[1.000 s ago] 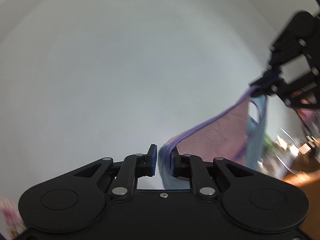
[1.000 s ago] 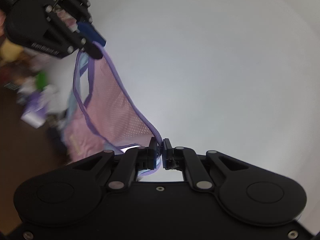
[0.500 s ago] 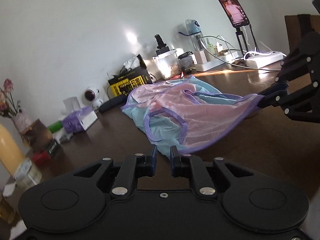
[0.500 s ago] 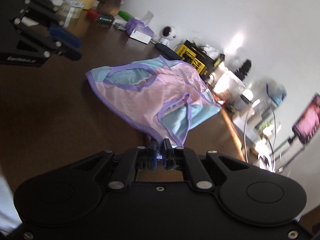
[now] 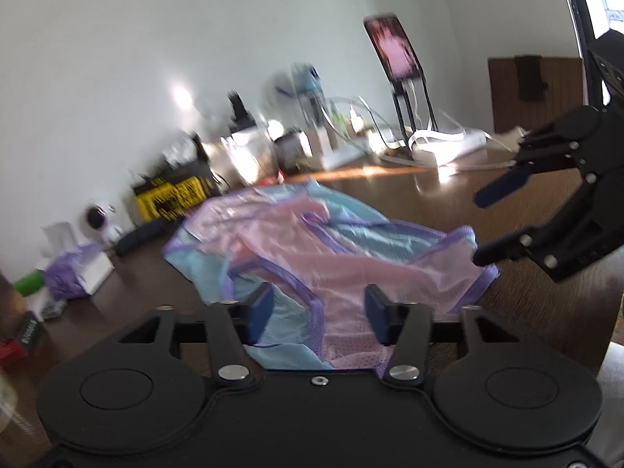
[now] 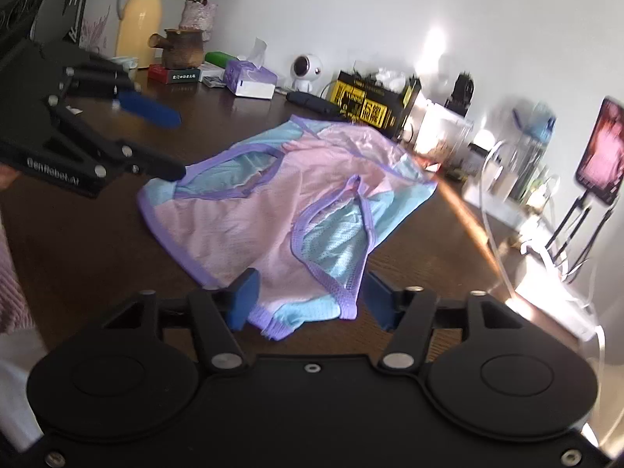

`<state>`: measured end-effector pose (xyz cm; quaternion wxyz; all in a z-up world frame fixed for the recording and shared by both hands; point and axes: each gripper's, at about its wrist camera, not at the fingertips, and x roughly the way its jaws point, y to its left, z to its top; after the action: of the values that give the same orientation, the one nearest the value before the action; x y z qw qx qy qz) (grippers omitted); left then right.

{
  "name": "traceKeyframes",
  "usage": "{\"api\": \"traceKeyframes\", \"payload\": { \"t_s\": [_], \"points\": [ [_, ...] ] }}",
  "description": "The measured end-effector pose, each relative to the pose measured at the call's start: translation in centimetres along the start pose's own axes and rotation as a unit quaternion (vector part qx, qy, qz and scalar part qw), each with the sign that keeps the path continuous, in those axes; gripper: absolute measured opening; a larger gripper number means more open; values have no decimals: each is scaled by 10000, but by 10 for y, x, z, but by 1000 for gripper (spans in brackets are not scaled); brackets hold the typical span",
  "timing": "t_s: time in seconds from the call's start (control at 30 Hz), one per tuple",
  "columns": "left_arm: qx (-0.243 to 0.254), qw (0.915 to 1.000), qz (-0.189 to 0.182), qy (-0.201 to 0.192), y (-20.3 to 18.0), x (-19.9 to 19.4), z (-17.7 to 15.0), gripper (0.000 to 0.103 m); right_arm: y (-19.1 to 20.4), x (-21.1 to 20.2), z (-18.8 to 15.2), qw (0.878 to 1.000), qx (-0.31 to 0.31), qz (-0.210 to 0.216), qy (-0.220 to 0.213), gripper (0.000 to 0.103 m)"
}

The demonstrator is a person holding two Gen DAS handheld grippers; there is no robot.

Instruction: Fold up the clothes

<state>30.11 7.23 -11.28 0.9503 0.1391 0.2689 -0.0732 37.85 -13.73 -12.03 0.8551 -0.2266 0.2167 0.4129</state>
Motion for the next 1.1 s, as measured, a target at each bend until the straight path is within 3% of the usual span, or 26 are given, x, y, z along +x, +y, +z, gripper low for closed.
{"api": "traceKeyframes", "payload": {
  "t_s": [0.03,0.13,0.2,0.23,0.27,0.3,0.4,0.47,0.6,0.7,0.77,0.8,0.9,1.0,1.03,1.07,1.1],
  "points": [
    [-48,10000,-50,67,2,4,-2,44,-8,13,2,9997,182,84,110,50],
    [-225,9986,-295,368,14,20,-10,44,-15,32,2,9992,269,108,260,50],
    [-365,9977,-325,478,19,24,-14,37,-16,40,0,9989,288,223,301,48],
    [-481,9973,-287,481,23,23,-17,19,-17,41,-1,9986,350,279,282,35],
    [-602,9967,-247,479,26,21,-19,12,-17,42,-1,9982,407,337,289,15],
    [-760,9960,-191,435,30,18,-20,10,-17,42,-1,9982,415,327,298,7],
    [-1447,9891,156,234,44,5,-24,3,-21,32,-2,9975,684,170,86,7],
    [-2121,9753,614,74,51,-4,-32,3,-30,24,-3,9935,1133,56,-73,7],
    [-2726,9605,563,17,60,-13,-40,4,-34,25,-7,9907,1356,-56,15,9],
    [-2032,9786,281,-152,52,-20,-28,13,-33,24,-5,9924,1223,93,90,19],
    [-1693,9854,43,-177,52,-20,-22,53,-34,18,4,9934,1131,139,-97,24],
    [-1540,9879,-58,-165,52,-19,-19,58,-32,17,9,9941,1050,215,-163,25],
    [-1056,9944,14,64,48,-10,-18,58,-22,27,27,9937,881,644,-265,26],
    [-837,9961,170,237,41,-5,-23,58,1,64,49,9915,619,1145,-67,27],
    [-841,9960,187,241,39,-6,-26,58,6,72,53,9920,562,1134,-29,33],
    [-845,9959,205,243,38,-7,-28,58,13,81,57,9928,506,1086,2,48],
    [-851,9958,227,235,36,-7,-29,58,19,89,61,9937,435,1035,24,55]
  ]
}}
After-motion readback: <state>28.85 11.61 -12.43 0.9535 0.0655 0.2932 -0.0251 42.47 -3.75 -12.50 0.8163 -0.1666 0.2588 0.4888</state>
